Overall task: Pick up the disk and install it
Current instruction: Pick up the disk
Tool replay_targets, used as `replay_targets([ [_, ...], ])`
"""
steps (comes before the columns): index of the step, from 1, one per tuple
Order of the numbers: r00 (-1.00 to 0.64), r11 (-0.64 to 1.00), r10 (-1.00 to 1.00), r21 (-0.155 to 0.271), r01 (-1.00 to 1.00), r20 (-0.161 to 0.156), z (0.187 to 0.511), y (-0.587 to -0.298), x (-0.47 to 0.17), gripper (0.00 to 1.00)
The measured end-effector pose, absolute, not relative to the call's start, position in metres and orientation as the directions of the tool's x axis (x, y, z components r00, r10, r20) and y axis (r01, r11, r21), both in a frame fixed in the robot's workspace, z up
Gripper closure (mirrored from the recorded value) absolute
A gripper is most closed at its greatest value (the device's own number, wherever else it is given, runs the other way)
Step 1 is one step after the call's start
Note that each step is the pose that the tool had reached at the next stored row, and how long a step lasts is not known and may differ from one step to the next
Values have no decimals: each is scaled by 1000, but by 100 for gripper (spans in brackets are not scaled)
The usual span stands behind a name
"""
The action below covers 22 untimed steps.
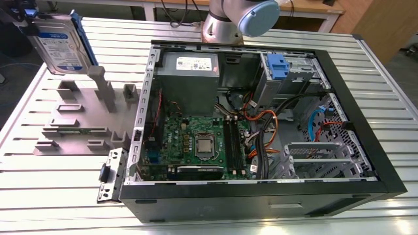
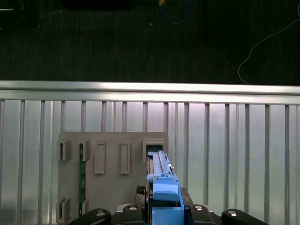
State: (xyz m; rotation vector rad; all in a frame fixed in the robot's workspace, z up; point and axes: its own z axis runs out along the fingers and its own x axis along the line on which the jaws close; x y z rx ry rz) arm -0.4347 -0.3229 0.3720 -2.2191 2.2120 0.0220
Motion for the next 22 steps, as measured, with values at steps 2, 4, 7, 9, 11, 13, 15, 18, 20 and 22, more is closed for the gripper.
replay_targets([
  [2,3,-3,-1000,4,-1000,-16,372,-323,-435,64],
  [4,3,-3,-1000,4,-1000,-16,373,-323,-435,64],
  [7,3,-3,-1000,4,-1000,-16,373,-323,-435,64],
  [9,3,-3,-1000,4,-1000,-16,374,-323,-435,64],
  [11,3,-3,-1000,4,-1000,-16,374,-323,-435,64],
  [13,3,-3,-1000,4,-1000,-16,374,-323,-435,64],
  [15,3,-3,-1000,4,-1000,-16,375,-323,-435,64],
  [18,3,-3,-1000,4,-1000,-16,375,-323,-435,64],
  [20,3,-3,-1000,4,-1000,-16,376,-323,-435,64],
  [22,3,-3,-1000,4,-1000,-16,376,-323,-435,64],
])
